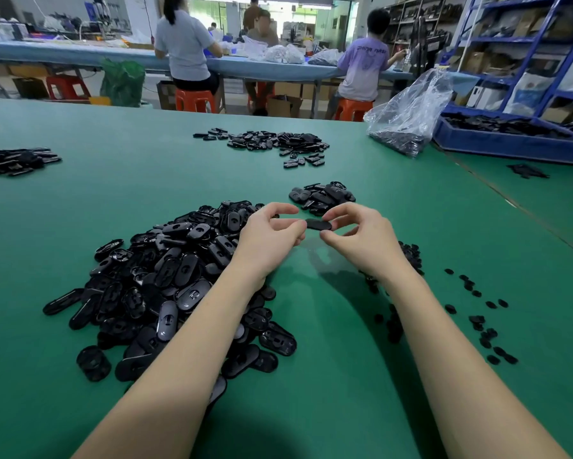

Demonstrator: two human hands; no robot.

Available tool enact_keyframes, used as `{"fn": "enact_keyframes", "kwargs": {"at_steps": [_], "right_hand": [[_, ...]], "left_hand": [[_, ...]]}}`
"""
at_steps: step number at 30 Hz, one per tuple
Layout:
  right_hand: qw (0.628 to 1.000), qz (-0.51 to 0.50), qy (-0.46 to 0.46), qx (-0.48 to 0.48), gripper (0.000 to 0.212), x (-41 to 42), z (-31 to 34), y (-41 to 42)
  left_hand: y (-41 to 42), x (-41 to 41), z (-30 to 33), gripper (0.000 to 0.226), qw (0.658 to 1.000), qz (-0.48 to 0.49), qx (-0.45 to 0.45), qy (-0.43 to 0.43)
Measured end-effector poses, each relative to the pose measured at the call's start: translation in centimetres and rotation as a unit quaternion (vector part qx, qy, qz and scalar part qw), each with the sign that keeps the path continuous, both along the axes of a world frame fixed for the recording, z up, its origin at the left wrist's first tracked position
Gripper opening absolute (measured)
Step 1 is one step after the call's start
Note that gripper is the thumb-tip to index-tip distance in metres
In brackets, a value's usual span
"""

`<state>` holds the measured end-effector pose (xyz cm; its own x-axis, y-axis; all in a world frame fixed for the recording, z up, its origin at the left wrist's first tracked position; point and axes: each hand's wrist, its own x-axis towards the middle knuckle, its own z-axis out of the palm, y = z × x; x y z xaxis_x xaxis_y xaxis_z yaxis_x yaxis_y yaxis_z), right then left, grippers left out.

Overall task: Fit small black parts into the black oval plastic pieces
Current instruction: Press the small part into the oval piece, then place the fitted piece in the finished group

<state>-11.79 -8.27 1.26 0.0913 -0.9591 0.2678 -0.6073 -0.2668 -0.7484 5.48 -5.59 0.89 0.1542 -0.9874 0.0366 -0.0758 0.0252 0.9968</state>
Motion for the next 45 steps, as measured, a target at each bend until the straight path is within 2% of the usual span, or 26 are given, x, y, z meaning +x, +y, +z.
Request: {"fn": "enact_keyframes", "kwargs": {"at_steps": [2, 4, 7, 11, 19, 26, 34, 38, 45], "right_hand": [[0.999, -0.050, -0.009, -0.006, 0.015, -0.4, 0.1, -0.7], [0.995, -0.096, -0.028, -0.006, 0.014, -0.6, 0.0, -1.6], [0.991, -0.128, -0.039, 0.015, 0.012, 0.0, 0.1, -3.4], [0.988, -0.145, -0.021, 0.055, 0.011, 0.7, 1.2, -6.7], [0.982, -0.172, 0.024, 0.076, 0.017, 2.5, 2.0, -10.6], [0.982, -0.161, 0.046, 0.084, 0.034, 2.9, 2.0, -10.9], [0.992, -0.097, -0.047, 0.059, 0.014, 1.0, 2.5, -6.3], [0.996, -0.041, -0.025, 0.081, 0.007, 0.6, 1.7, -2.5], [0.993, -0.040, -0.038, 0.102, 0.008, 0.5, -0.7, 0.3]], "left_hand": [[0.0, -0.3, 0.0, 0.010, 0.997, 0.010, -0.020, -0.068], [0.3, -0.8, 0.0, 0.005, 0.979, -0.012, -0.066, -0.190], [1.1, -1.7, 0.0, 0.008, 0.922, -0.106, -0.111, -0.355], [1.3, -1.9, -0.5, 0.022, 0.832, -0.181, -0.081, -0.518], [1.1, -1.6, -0.7, 0.028, 0.827, -0.193, -0.090, -0.521], [1.0, -1.5, -1.1, 0.029, 0.830, -0.194, -0.097, -0.515], [0.7, -1.5, -1.4, 0.026, 0.832, -0.191, -0.097, -0.512], [0.6, -1.5, -1.3, 0.028, 0.825, -0.190, -0.092, -0.524], [0.7, -1.7, -0.4, 0.017, 0.836, -0.189, -0.079, -0.508]]}}
